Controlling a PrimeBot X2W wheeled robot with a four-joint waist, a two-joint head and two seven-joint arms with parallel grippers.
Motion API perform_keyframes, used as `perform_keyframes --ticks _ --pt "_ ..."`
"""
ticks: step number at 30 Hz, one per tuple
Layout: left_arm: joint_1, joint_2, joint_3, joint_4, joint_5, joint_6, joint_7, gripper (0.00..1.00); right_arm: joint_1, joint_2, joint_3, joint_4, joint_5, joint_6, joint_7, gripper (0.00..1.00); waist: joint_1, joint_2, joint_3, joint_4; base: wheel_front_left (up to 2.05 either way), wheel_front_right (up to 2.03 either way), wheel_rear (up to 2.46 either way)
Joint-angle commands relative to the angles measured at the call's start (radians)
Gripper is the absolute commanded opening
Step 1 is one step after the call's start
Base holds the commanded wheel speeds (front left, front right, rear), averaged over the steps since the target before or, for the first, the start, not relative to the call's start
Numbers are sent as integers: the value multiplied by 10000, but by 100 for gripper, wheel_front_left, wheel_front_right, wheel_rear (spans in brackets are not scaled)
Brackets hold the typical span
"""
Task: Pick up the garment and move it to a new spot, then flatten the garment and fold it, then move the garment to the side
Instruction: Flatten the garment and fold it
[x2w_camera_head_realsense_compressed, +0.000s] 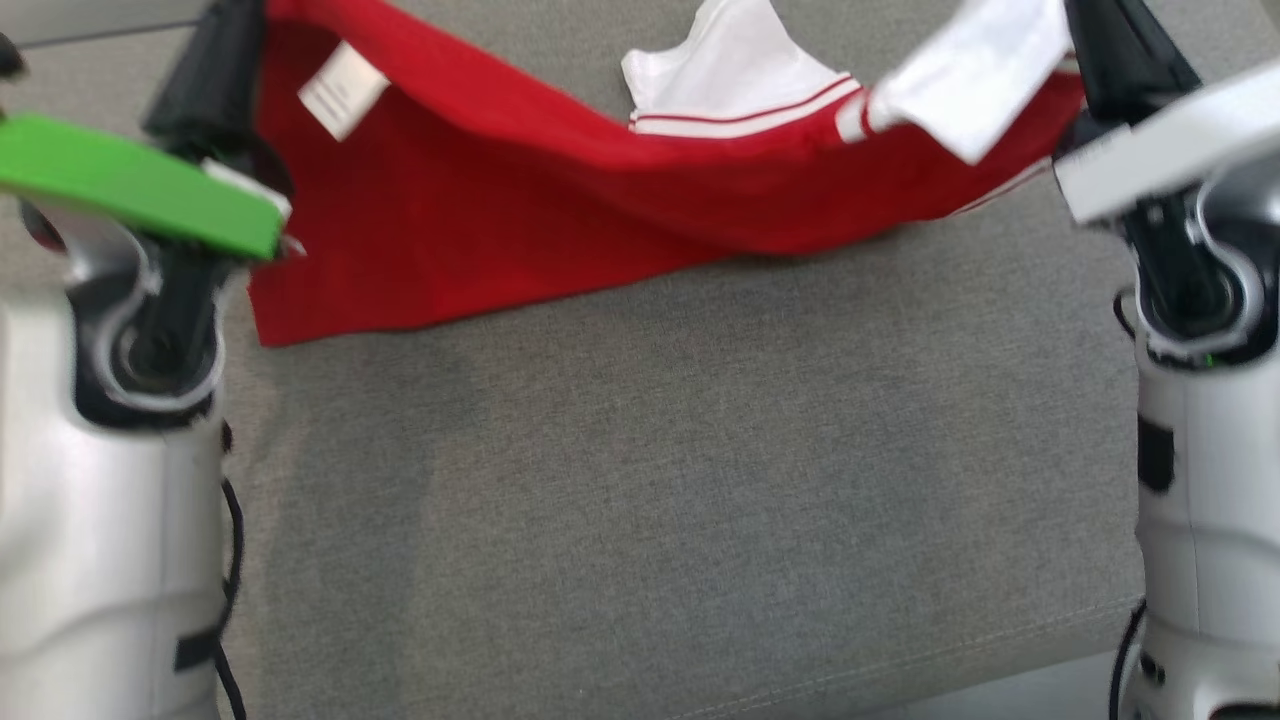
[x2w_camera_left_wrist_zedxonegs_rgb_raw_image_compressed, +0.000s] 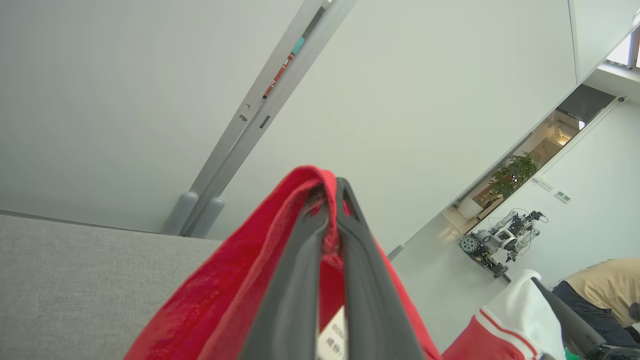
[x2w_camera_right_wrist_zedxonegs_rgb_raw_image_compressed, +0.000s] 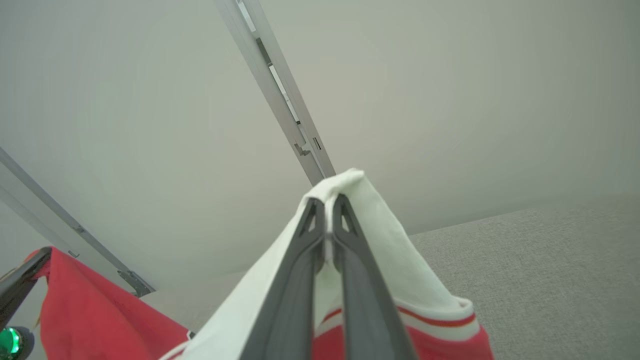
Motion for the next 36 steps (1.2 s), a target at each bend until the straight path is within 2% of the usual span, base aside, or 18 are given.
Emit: perform_keyframes --ticks 1,6,10,14,19,25,29,32,36 --pt "-898 182 216 474 7 9 -154 0 -1068 7 107 702 -253 1 -422 0 0 -1 1988 -564 0 0 0" --pt "-3572 115 289 2077 344 -414 -1371 0 -4482 133 66 3470 -1191 3 -2766 0 0 -1 2762 -607 0 0 0" --pt "-5300 -64 167 2759 190 -582 -2435 0 -6518 -85 147 4502 -1968 1 -4645 0 0 -1 2872 -397 0 0 0" --pt "-6758 152 -414 2223 -18 -615 -3551 0 -8051 -376 262 4566 -2477 3 -5907 0 0 -1 3062 -229 0 0 0" --pt "-7375 642 -997 1291 -1040 -614 -4639 0 -8758 -776 360 3572 -2932 1 -6118 0 0 -1 3237 -64 0 0 0" --pt "-6044 1259 -1673 1325 -1851 -616 -4963 0 -7309 -1367 897 3133 -2921 1 -6122 0 0 -1 3576 68 0 0 0" --pt "-4404 1672 -2192 1946 -1811 -617 -5041 0 -5305 -1828 1377 3415 -2408 -6 -6124 0 0 -1 3465 161 0 0 0" --pt "-3240 1694 -2255 2392 -1708 -617 -5042 0 -3699 -1980 1624 3567 -1800 -5 -5894 0 0 -1 3149 227 0 0 0" --pt "-1590 1649 -2463 2677 -2004 -618 -5038 0 -1367 -2201 1602 2932 -847 -6 -4974 0 0 -1 2481 304 0 0 0"
